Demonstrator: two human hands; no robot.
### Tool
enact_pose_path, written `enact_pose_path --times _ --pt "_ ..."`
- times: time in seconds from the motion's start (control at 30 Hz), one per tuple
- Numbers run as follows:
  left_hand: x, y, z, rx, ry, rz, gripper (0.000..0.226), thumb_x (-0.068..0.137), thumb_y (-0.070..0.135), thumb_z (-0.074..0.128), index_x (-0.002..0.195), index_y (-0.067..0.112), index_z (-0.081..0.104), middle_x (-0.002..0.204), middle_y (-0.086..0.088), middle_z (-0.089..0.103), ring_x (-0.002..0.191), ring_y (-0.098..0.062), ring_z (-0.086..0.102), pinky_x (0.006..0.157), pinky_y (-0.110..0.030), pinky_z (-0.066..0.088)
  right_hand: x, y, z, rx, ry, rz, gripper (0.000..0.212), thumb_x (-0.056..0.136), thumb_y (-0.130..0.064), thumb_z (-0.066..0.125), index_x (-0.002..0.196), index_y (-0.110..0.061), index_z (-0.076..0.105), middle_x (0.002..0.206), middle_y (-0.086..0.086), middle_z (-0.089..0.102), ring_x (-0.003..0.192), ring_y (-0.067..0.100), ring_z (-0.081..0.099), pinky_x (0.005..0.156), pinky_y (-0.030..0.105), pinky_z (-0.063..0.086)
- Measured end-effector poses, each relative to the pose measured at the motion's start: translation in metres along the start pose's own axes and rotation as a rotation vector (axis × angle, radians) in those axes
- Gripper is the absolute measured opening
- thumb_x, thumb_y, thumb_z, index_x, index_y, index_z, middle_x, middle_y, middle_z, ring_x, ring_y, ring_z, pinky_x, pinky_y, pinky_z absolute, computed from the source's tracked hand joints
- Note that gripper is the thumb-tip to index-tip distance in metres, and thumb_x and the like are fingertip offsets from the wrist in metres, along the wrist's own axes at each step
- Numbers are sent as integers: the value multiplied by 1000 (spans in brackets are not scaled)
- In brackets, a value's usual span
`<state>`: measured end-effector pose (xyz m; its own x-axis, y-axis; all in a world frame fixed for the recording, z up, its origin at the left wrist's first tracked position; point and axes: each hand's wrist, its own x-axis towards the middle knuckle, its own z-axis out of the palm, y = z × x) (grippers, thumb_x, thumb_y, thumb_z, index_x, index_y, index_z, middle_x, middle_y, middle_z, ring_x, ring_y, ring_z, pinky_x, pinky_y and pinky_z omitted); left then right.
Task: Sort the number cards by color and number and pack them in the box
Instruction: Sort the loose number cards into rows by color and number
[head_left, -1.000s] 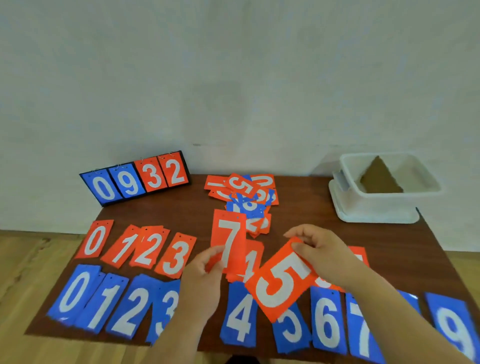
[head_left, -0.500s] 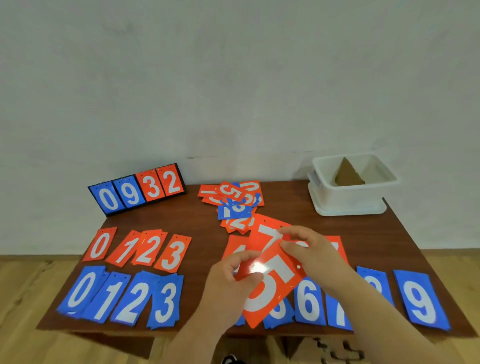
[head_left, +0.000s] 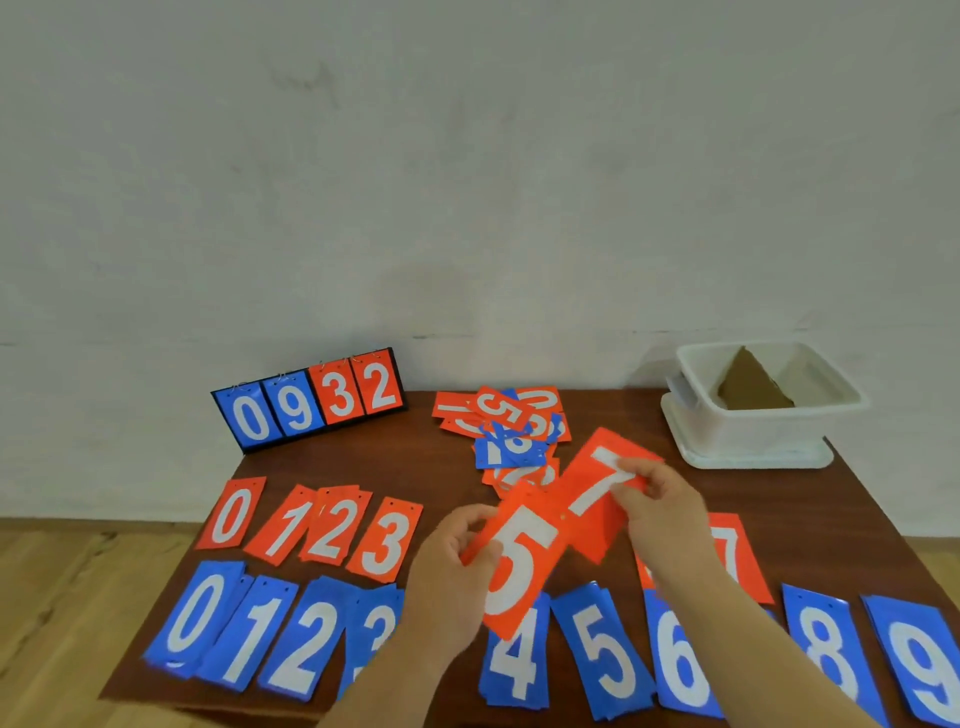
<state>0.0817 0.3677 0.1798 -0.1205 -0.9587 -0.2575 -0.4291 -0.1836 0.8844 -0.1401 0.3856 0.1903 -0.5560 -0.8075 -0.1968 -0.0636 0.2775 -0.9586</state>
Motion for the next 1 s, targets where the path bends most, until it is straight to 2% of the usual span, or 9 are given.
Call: enact_pose_path --times 0.17,0.27,0.33,0.4,0.47,0.67,0.8,0.9,1.0 --pt "40 -20 -35 -77 151 -38 30 104 19 53 120 42 61 126 12 59 104 -11 65 78 -33 63 12 -5 -3 -202 159 -80 35 100 -9 53 116 -41 56 93 -9 62 70 13 63 53 30 50" --pt "64 -24 -41 -77 129 -55 30 104 20 54 122 42 61 129 9 60 108 -14 64 83 -36 63 16 5 -3 -247 195 -37 35 102 -9 50 120 -39 54 91 -17 57 71 9 58 56 29 51" --pt "78 -30 -39 -63 89 -34 31 103 20 56 125 41 61 132 12 58 110 -13 64 78 -27 61 16 14 -3 -274 214 5 34 103 -10 49 123 -38 53 90 -21 52 71 7 55 55 27 48" --pt "90 -37 -33 -41 42 -17 32 103 19 57 129 37 61 131 15 53 117 -8 57 76 -15 51 15 24 -5 -306 240 52 34 104 -11 49 122 -40 52 93 -20 51 75 7 55 55 26 47" --pt "100 -47 -21 -23 -21 -23 32 102 18 59 127 37 61 130 15 54 122 -8 54 83 -19 52 13 38 -10 -326 282 108 33 103 -13 50 121 -41 52 101 -11 54 80 8 56 59 29 49" --pt "113 -54 34 50 -221 -51 26 95 14 68 105 37 63 113 16 63 100 -2 59 74 -18 49 -7 87 -44 -427 361 261 29 100 -16 57 122 -35 55 105 -2 62 80 15 61 56 26 44" --pt "119 -43 79 130 -285 -14 25 94 16 69 105 37 62 104 18 59 91 1 56 66 -15 43 1 111 -71 -444 361 342 28 101 -20 56 127 -31 55 121 1 62 93 21 63 58 23 45" --pt "124 -38 112 184 -316 -28 26 96 15 67 111 36 61 103 19 57 89 1 53 63 -9 39 14 122 -89 -444 333 363 28 102 -21 56 127 -32 54 117 -3 60 89 12 61 59 20 44" --pt "131 -41 144 199 -300 -63 29 96 16 66 116 36 60 118 10 62 99 -6 57 64 -13 43 33 133 -108 -475 264 377 28 103 -22 55 128 -33 51 112 -6 57 81 3 56 56 19 43"
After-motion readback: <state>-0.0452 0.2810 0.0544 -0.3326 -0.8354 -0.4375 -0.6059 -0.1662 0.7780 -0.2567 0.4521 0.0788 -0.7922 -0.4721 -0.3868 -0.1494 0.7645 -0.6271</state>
